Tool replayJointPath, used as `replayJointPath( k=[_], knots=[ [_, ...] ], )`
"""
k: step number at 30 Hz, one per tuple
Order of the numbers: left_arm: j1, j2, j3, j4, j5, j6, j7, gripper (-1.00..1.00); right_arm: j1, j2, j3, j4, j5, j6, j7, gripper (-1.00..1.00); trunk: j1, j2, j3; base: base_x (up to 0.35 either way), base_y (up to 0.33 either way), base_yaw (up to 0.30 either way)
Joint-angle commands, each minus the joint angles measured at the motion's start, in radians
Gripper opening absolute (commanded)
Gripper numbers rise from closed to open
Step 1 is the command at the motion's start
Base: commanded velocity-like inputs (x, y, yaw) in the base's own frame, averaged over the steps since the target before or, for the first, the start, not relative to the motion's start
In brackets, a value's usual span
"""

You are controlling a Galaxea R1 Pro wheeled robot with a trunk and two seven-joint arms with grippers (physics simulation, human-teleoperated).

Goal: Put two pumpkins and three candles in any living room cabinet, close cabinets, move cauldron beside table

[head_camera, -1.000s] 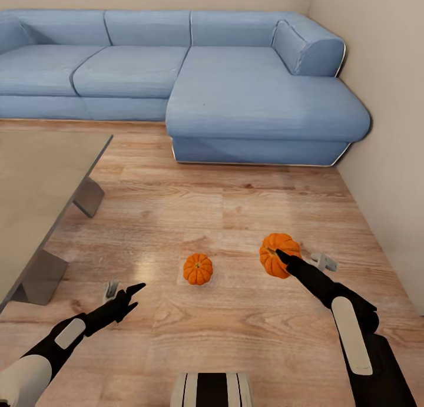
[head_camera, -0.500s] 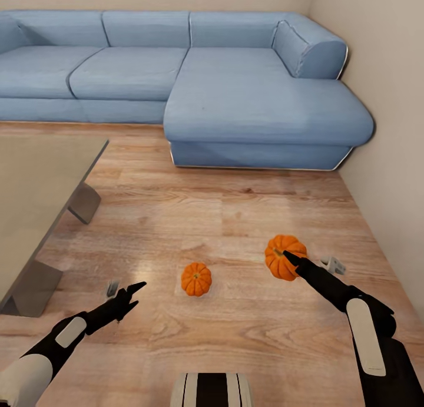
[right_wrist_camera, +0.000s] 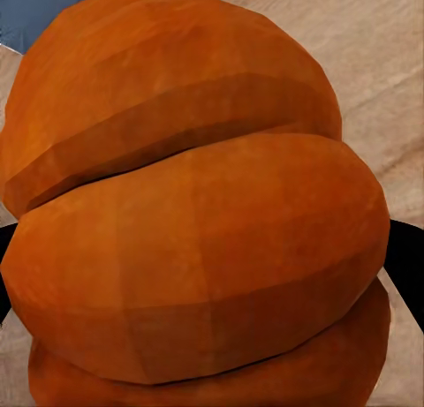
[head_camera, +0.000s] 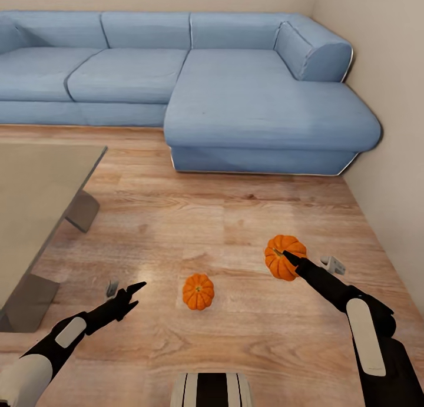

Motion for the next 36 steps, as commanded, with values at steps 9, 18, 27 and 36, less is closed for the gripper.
replayJointPath(
  k=[9, 18, 27, 36],
  knots=[
    [-0.001, 0.000, -0.007, 0.001, 0.009, 0.005, -0.002, 1.00, -0.001, 0.000, -0.002, -0.001, -0.001, 0.006, 0.010, -1.00, 0.000, 0.000, -0.001, 0.240, 0.193, 0.000],
    [-0.005, -0.011, -0.008, -0.011, 0.007, 0.037, -0.009, 1.00, -0.001, 0.000, -0.003, -0.001, -0.001, 0.007, 0.010, -1.00, 0.000, 0.000, -0.001, 0.094, 0.062, 0.000],
    [-0.007, -0.022, -0.011, -0.027, 0.006, 0.040, -0.011, 1.00, -0.001, -0.001, -0.004, -0.001, -0.001, 0.007, 0.010, -1.00, 0.000, 0.000, -0.001, -0.129, -0.009, 0.000],
    [-0.007, -0.025, -0.028, -0.046, 0.005, 0.041, -0.018, 1.00, -0.001, -0.001, -0.004, -0.001, -0.001, 0.006, 0.010, -1.00, 0.000, 0.000, -0.001, -0.058, 0.001, 0.000]
  ],
)
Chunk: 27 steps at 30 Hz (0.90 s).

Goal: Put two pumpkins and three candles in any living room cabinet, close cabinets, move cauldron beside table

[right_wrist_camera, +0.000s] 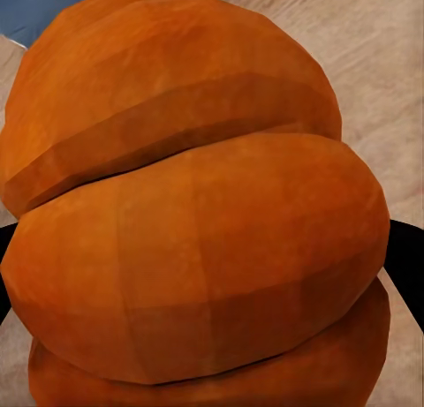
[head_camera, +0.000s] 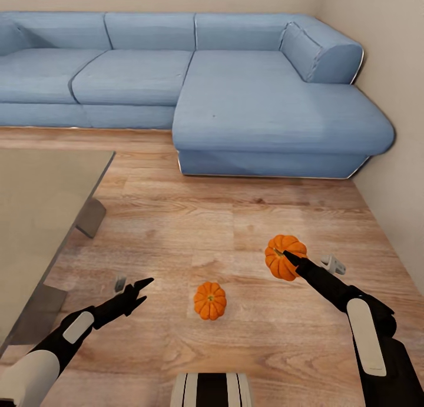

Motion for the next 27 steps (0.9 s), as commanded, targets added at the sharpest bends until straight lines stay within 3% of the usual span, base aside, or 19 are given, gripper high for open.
replayJointPath(
  k=[1, 5, 21, 27],
  knots=[
    [0.000, 0.001, -0.013, -0.001, 0.010, 0.004, -0.001, 1.00, -0.001, 0.000, -0.002, 0.000, 0.001, 0.006, 0.010, -1.00, 0.000, 0.000, -0.001, -0.011, -0.127, 0.000],
    [-0.001, 0.000, -0.031, -0.004, 0.010, 0.005, -0.003, 1.00, -0.001, 0.000, -0.002, 0.000, 0.001, 0.006, 0.010, -1.00, 0.000, 0.000, -0.001, -0.005, -0.164, 0.000],
    [-0.002, 0.000, -0.036, -0.004, 0.010, 0.002, -0.003, 1.00, -0.001, 0.000, -0.003, 0.000, 0.001, 0.006, 0.012, -1.00, 0.000, 0.000, -0.001, 0.090, 0.012, 0.000],
    [-0.002, -0.009, -0.048, -0.014, 0.010, 0.002, -0.001, 1.00, -0.001, 0.000, -0.004, 0.000, 0.001, 0.006, 0.014, -1.00, 0.000, 0.000, -0.001, -0.042, -0.143, 0.000]
  ],
)
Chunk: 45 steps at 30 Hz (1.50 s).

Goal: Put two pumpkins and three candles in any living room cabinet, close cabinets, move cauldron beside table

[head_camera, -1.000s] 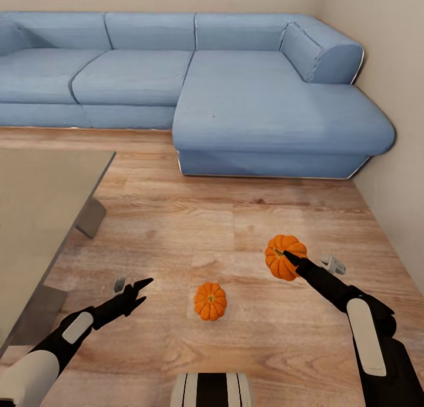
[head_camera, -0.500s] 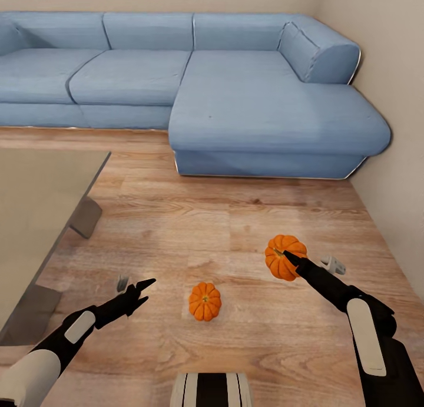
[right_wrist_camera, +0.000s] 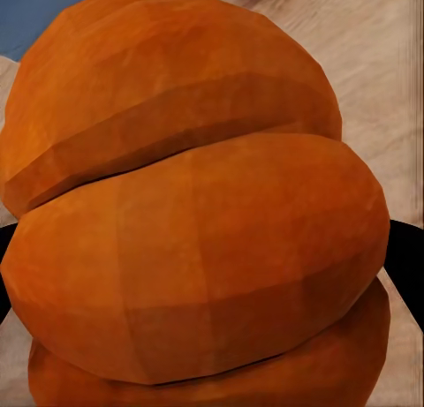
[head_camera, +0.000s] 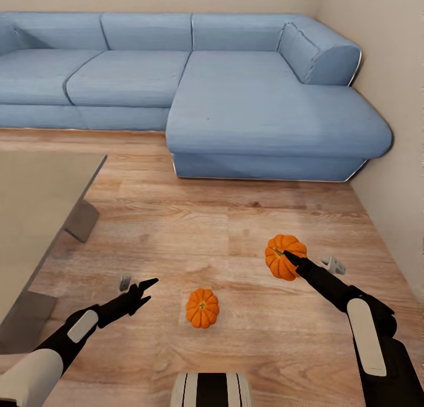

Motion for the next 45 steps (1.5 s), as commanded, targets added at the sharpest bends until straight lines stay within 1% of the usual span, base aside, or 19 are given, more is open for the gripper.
replayJointPath(
  k=[1, 14, 28, 40, 45],
  knots=[
    [0.000, 0.000, -0.007, -0.001, 0.009, 0.007, -0.001, 1.00, -0.001, 0.000, -0.002, 0.000, 0.001, 0.006, 0.010, -1.00, 0.000, 0.000, -0.001, -0.012, -0.206, 0.000],
    [0.000, -0.004, -0.011, -0.002, 0.009, 0.007, -0.001, 1.00, -0.001, 0.000, -0.002, 0.000, 0.001, 0.004, 0.024, -1.00, 0.000, 0.000, -0.001, -0.032, -0.170, 0.000],
    [0.000, -0.002, -0.012, -0.002, 0.009, 0.008, -0.002, 1.00, -0.001, 0.000, -0.002, 0.000, 0.002, 0.006, 0.027, -1.00, 0.000, 0.000, -0.001, -0.007, -0.019, 0.000],
    [-0.001, 0.000, -0.013, -0.002, 0.009, 0.010, 0.001, 1.00, -0.001, -0.001, -0.003, 0.000, 0.002, 0.006, 0.027, -1.00, 0.005, -0.003, -0.047, 0.000, 0.000, 0.000],
    [-0.014, 0.003, -0.026, -0.002, 0.008, 0.020, 0.001, 1.00, -0.001, -0.001, -0.002, 0.000, 0.002, 0.006, 0.027, -1.00, 0.007, -0.004, -0.066, 0.000, 0.000, 0.000]
  ],
)
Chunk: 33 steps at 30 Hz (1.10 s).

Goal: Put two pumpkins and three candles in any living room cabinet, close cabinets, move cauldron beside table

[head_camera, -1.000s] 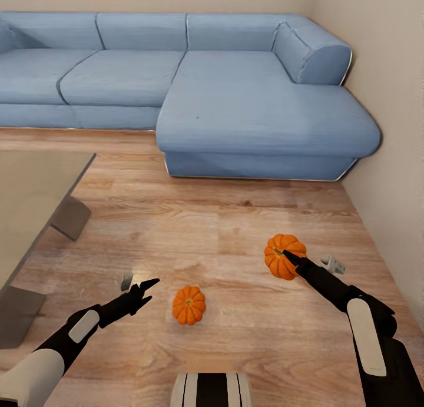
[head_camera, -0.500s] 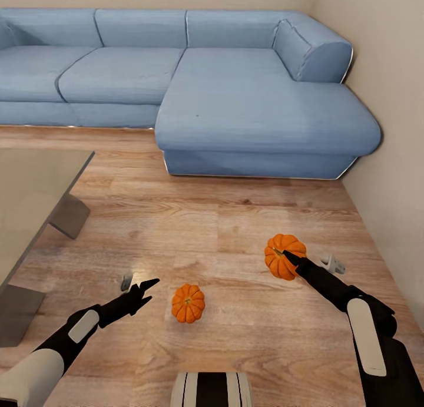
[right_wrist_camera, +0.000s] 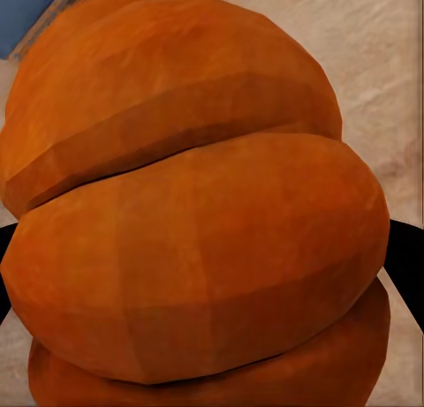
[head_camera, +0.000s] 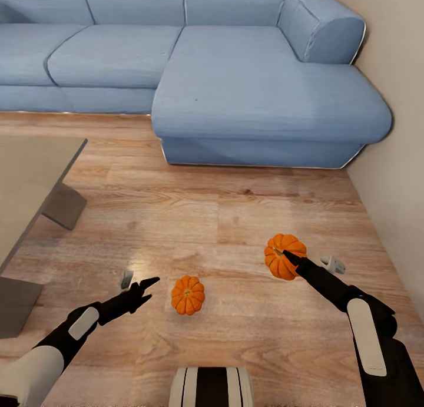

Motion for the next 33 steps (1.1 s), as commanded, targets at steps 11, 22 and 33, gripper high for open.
replayJointPath(
  k=[11, 22, 33],
  knots=[
    [-0.009, 0.003, -0.028, -0.001, 0.005, 0.031, -0.001, 1.00, -0.001, 0.000, -0.002, 0.000, -0.001, 0.006, 0.010, -1.00, 0.005, -0.003, -0.043, 0.000, 0.000, 0.000],
    [-0.009, -0.003, -0.028, -0.022, -0.093, 0.034, -0.011, 1.00, -0.001, 0.000, -0.002, 0.000, -0.002, 0.006, 0.010, -1.00, 0.010, -0.005, -0.086, 0.000, 0.000, 0.000],
    [-0.010, -0.005, -0.074, -0.065, -0.174, 0.017, -0.047, 1.00, -0.001, 0.000, -0.002, 0.000, -0.002, 0.006, 0.010, -1.00, 0.015, -0.008, -0.128, 0.000, 0.000, 0.000]
  ],
)
